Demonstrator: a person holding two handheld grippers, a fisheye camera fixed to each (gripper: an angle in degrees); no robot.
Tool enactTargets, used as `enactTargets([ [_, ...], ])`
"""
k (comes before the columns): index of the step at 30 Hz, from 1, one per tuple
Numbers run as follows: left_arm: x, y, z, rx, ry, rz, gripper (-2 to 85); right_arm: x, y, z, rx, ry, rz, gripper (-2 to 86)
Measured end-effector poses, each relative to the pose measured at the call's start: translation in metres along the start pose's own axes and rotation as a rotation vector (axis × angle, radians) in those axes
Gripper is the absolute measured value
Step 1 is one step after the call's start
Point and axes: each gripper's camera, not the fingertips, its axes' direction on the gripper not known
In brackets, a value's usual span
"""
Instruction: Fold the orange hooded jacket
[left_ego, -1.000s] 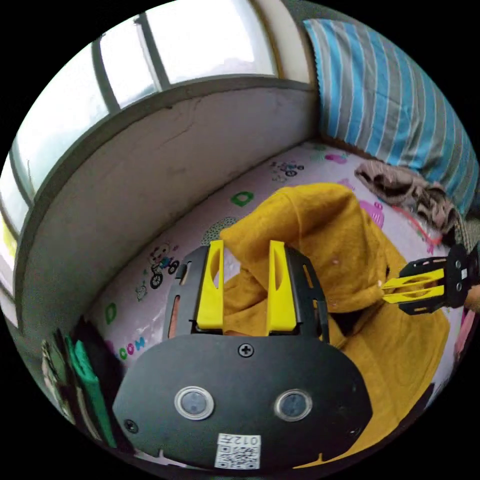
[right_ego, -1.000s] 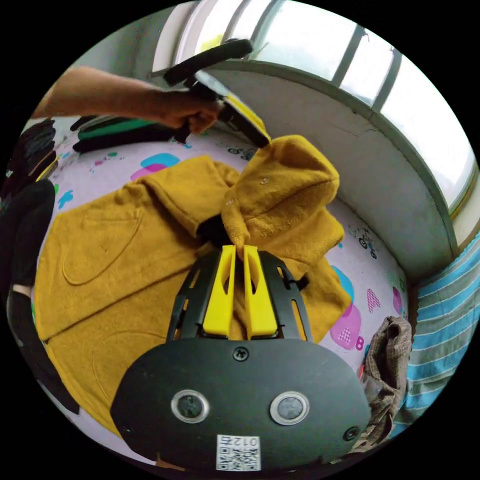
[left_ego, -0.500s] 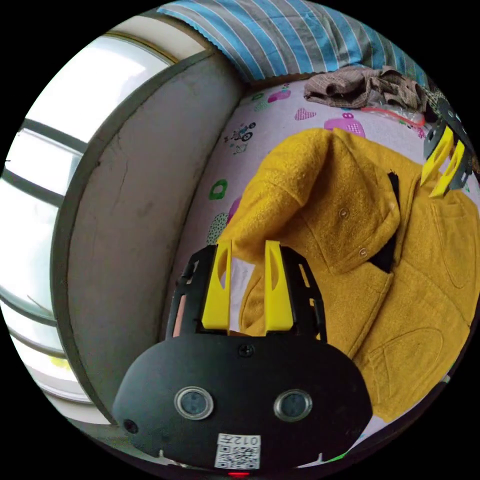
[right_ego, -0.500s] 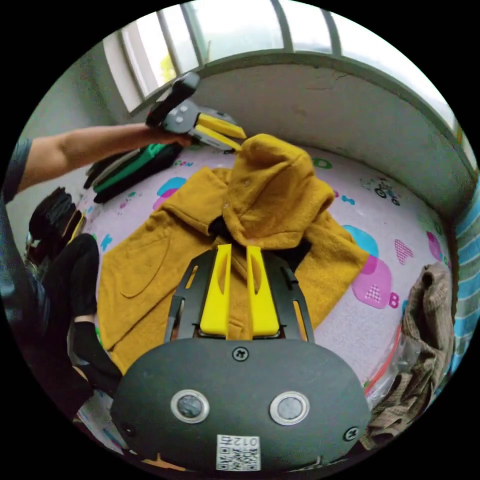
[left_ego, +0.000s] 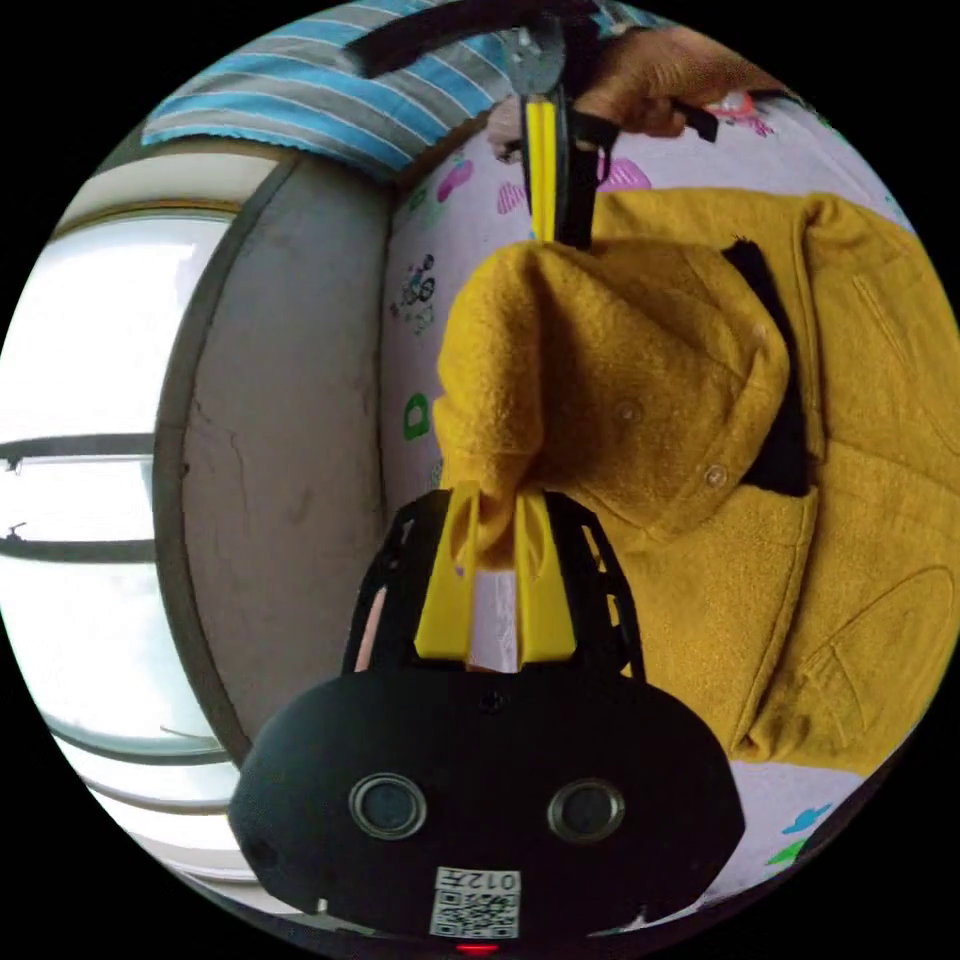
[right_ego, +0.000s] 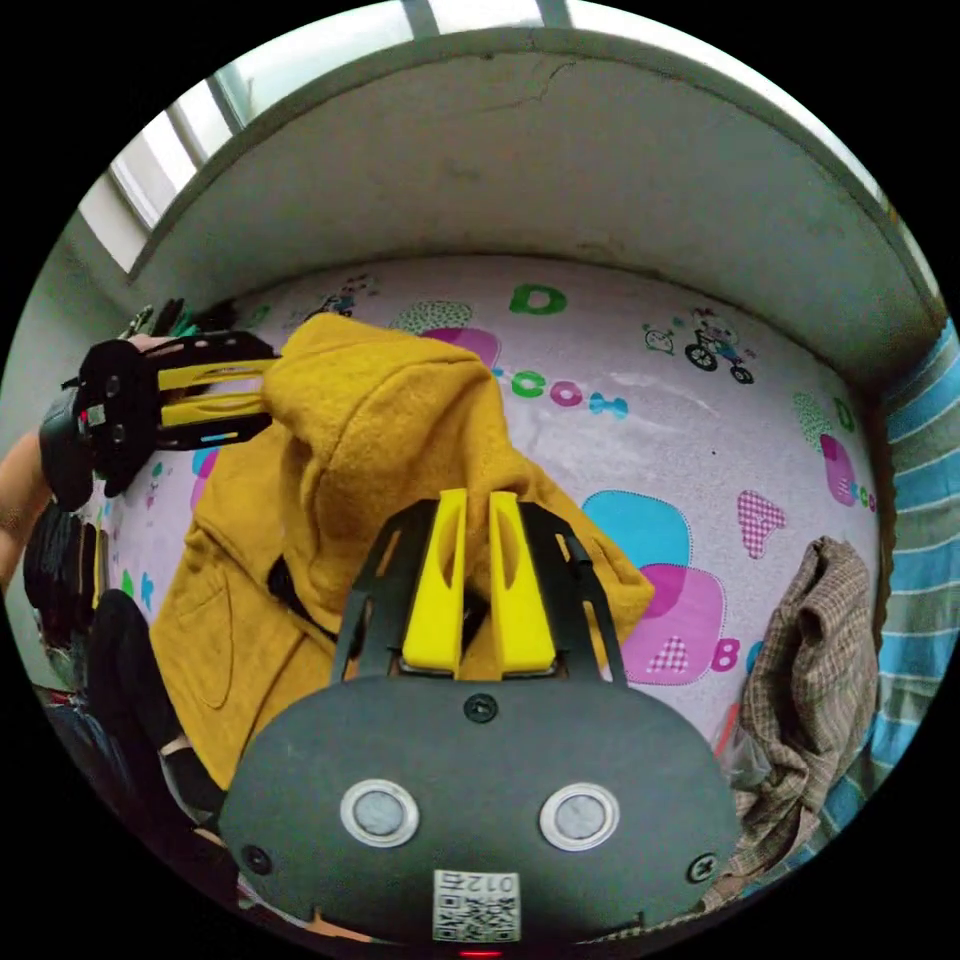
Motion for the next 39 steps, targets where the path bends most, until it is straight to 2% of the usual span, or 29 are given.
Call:
enactTargets([
  [3,-0.021,0.012,0.002,-0.019,0.078,-0.079,2.4,0.015,0.001,-0.012,0.053,-0.032,0.059,1.5],
  [6,-0.074,0.062,-0.001,0.07,0.331,-0.367,1.0,0.067,0.022,-0.02,0.12,-0.194,0.266,0.5],
  [8,-0.095,0.095,0.001,0.14,0.472,-0.498,0.6,0.096,0.044,-0.017,0.202,-0.395,0.38,0.3],
  [10,-0.106,0.116,0.001,0.156,0.52,-0.571,0.4,0.098,0.057,-0.024,0.273,-0.373,0.381,0.9],
  [12,-0.108,0.119,-0.004,0.175,0.544,-0.558,0.3,0.088,0.063,-0.037,0.321,-0.342,0.289,2.9],
  [16,-0.101,0.103,-0.021,0.178,0.538,-0.442,0.4,0.029,0.055,-0.06,0.268,-0.151,-0.044,12.1],
  [20,-0.096,0.089,-0.03,0.158,0.507,-0.388,0.6,-0.045,0.039,-0.054,0.156,0.043,-0.39,15.8],
  [23,-0.09,0.084,-0.039,0.148,0.489,-0.364,1.0,-0.073,0.022,-0.034,0.079,0.149,-0.513,16.5],
  [24,-0.085,0.082,-0.042,0.144,0.483,-0.354,1.2,-0.076,0.017,-0.029,0.054,0.16,-0.524,16.1],
  [26,-0.077,0.08,-0.049,0.138,0.472,-0.325,1.8,-0.083,0.002,-0.01,-0.023,0.161,-0.532,5.6],
  [28,-0.065,0.077,-0.055,0.121,0.441,-0.291,2.8,-0.086,-0.007,-0.004,-0.075,0.153,-0.545,3.2],
  [31,-0.042,0.072,-0.059,0.061,0.344,-0.279,5.9,-0.082,-0.016,-0.019,0.008,0.168,-0.477,1.9],
  [34,-0.012,0.072,-0.064,0.039,0.248,-0.315,11.2,-0.079,-0.021,-0.019,-0.019,0.155,-0.475,1.3],
  [39,0.022,0.065,-0.071,0.008,0.12,-0.345,12.3,-0.084,-0.021,-0.013,-0.03,0.156,-0.505,1.1],
])
